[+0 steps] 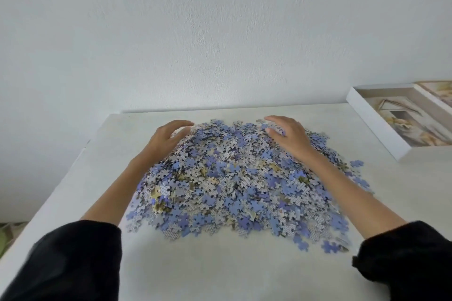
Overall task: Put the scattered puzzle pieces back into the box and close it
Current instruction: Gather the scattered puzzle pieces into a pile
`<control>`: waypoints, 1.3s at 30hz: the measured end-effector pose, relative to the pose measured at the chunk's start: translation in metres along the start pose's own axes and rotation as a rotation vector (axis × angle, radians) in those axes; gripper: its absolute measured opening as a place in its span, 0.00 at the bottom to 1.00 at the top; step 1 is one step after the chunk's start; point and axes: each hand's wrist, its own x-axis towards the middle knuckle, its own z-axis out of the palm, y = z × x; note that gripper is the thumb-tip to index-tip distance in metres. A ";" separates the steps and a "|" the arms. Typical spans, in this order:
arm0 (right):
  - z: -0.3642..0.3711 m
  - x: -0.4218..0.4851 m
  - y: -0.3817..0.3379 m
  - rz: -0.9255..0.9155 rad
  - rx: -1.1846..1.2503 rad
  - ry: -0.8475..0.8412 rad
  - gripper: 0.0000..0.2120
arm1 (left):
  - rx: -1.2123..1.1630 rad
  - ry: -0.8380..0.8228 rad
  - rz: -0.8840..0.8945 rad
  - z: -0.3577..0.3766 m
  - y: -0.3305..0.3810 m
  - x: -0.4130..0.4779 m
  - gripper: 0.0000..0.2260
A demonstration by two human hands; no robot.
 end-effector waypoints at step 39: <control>-0.031 -0.182 0.024 0.306 -0.068 -0.029 0.46 | 0.400 -0.008 0.103 0.032 0.001 -0.134 0.42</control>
